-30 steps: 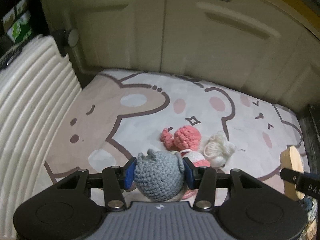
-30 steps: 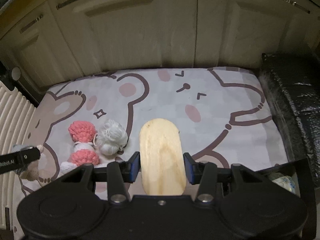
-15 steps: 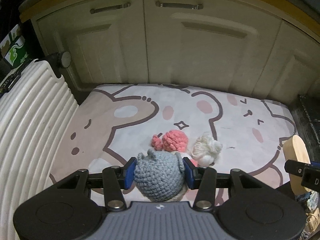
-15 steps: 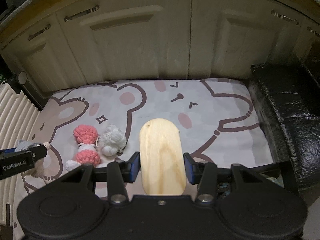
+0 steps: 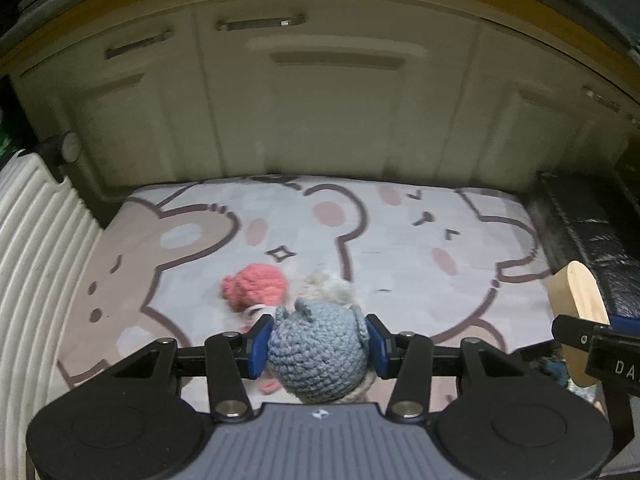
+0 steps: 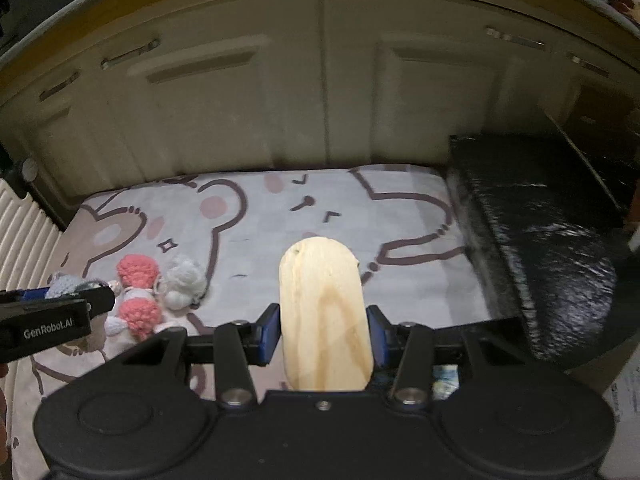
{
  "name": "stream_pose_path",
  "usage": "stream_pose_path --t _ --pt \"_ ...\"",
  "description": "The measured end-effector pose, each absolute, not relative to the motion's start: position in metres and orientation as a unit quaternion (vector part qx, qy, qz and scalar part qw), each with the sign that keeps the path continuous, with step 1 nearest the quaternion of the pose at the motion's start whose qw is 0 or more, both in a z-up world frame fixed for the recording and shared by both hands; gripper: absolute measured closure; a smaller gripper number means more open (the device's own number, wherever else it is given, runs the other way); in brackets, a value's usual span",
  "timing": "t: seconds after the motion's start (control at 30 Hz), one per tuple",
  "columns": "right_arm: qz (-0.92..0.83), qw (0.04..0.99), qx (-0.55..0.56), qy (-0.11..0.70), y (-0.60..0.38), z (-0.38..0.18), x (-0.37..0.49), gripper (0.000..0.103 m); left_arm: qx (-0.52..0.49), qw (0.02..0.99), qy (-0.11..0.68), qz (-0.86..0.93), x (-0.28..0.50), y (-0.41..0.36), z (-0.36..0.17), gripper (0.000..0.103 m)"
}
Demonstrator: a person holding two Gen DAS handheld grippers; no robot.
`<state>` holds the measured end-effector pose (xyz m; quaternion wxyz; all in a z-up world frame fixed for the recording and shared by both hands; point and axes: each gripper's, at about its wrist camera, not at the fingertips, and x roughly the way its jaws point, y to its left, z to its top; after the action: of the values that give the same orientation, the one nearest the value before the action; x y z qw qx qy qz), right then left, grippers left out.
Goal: Organize objects
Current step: 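Carry the wooden block with the right tool while the left tool carries the mouse to the box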
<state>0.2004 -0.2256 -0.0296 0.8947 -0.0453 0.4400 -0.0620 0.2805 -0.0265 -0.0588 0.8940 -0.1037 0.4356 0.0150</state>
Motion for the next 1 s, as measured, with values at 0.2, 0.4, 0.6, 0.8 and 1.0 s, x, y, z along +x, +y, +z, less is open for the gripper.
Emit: stream_pose_path --t 0.2,0.4,0.6,0.8,1.0 --pt "-0.076 0.896 -0.039 0.435 -0.253 -0.020 0.189 0.057 -0.105 0.896 0.431 -0.012 0.280 -0.054 -0.051 0.053" --pt "-0.090 0.898 -0.031 0.429 -0.281 -0.011 0.176 0.057 -0.108 0.901 0.419 -0.037 0.277 -0.081 -0.043 0.053" --pt "-0.100 0.898 -0.024 0.429 -0.306 -0.006 0.166 0.057 -0.125 0.896 0.420 -0.072 0.276 -0.107 -0.039 0.053" --pt "-0.105 0.891 -0.022 0.441 -0.327 -0.010 0.163 0.057 -0.148 0.885 0.422 -0.126 0.271 -0.132 -0.040 0.053" --pt "-0.110 0.882 -0.021 0.458 -0.343 -0.017 0.160 0.057 -0.199 0.854 0.450 -0.168 0.269 -0.154 -0.051 0.053"
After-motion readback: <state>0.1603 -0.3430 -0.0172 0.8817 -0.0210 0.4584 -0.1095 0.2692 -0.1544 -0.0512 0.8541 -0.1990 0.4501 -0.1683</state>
